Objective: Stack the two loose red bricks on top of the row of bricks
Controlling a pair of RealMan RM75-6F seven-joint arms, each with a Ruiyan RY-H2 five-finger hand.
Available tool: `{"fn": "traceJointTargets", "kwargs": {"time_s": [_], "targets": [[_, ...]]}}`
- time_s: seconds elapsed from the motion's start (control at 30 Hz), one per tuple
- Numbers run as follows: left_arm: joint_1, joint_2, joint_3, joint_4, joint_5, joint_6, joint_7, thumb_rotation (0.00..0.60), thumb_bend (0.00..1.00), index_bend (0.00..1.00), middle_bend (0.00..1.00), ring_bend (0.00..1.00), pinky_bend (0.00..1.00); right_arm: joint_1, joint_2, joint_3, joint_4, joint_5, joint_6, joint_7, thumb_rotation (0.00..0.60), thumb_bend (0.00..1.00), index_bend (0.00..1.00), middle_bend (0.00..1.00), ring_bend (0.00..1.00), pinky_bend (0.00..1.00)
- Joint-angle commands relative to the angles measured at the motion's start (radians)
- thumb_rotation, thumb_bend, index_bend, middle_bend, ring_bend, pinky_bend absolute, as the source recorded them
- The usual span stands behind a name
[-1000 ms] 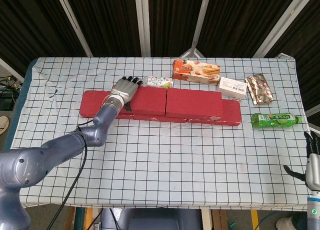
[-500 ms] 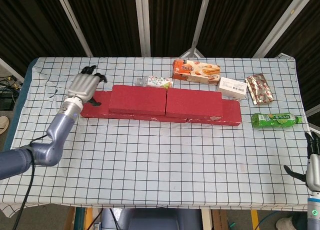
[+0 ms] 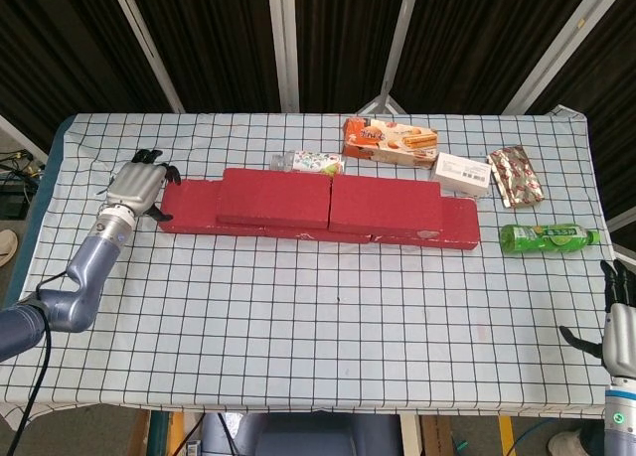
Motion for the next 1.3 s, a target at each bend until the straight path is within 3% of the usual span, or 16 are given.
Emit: {"fn": "traceJointTargets", "kwargs": {"time_s": [0.03,0.63,1.3], "targets": [[0.002,-0.027,-0.017,0.021,0.003,-0.029,0.032,0.6,0.1,0.37,0.34,0.08,0.06,0.0,0.0,0.001,0.001,0.002,-0.002,0.003,0.6,0.17,0.03,0.0,0.0,0.0],[-0.029,-0.168,-0.089,0.108,-0.084,-0.077,0.193,0.6,0.1,0.32,0.32,0.08,0.06,-0.005,0.009,0.002,0.004,0.003,-0.004,0.026,0.6,0.17,0.03,0.0,0.0,0.0],[-0.024,-0.2,-0.149,0.117,-0.093,-0.1,0.254,0.6,0.1,0.32,0.33,0.08,0.06,-0.006,0.008,0.006,0.003,0.008,-0.001,0.028,0.6,0.17,0.03,0.0,0.0,0.0]]}}
